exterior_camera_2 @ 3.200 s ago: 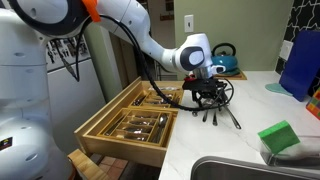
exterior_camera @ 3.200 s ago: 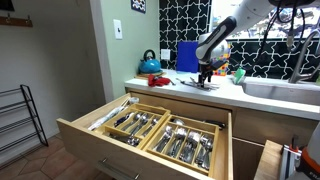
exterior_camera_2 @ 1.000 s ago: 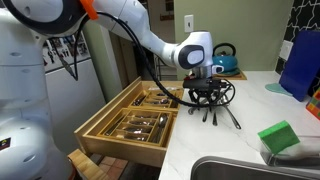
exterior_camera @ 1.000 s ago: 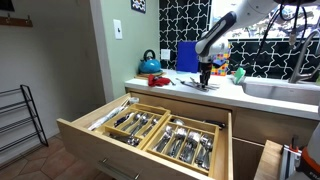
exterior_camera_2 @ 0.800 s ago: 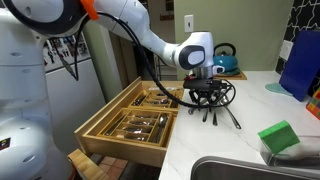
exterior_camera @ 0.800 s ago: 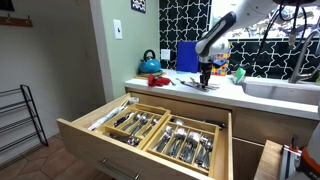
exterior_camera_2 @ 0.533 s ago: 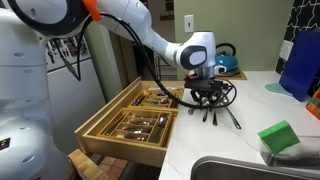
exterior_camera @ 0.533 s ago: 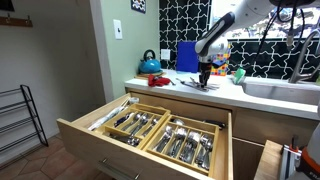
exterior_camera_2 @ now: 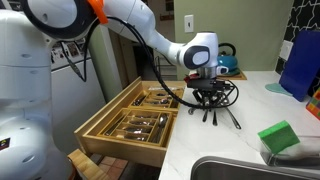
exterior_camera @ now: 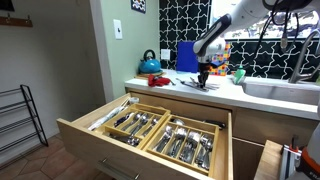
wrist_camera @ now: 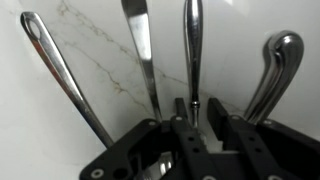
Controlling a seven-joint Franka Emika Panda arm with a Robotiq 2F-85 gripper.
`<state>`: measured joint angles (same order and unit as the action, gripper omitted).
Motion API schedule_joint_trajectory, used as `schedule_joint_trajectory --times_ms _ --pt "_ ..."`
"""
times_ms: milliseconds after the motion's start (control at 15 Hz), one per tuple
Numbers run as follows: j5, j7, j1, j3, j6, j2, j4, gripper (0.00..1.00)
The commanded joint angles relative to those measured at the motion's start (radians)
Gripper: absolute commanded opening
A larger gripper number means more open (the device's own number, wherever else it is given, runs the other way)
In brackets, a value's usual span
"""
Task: Slide the silver bread knife a little to the left, pick up the silver fork from the kitchen counter and put it in the open drawer in the second cutlery compartment from the right
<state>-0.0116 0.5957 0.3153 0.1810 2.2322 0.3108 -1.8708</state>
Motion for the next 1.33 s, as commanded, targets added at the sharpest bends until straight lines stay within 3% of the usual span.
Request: schedule_joint_trajectory --times_ms 0,600,800,1067,1267 --pt "-0.022 0.02 0.021 -0.015 -0.047 0.028 0.039 0.07" --pt "-0.006 0.023 0.019 -0.002 -0.114 -0.089 -0.003 0.08" --pt "-0.03 -0.011 0.013 0.005 -0.329 -0.149 0.02 0.08" --pt "-0.136 -0.206 -0.023 0.006 -0.509 -0.282 -0.03 0.04" --pt "-0.16 -0.421 -0.08 -0.012 -0.388 -0.391 -0.137 0.03"
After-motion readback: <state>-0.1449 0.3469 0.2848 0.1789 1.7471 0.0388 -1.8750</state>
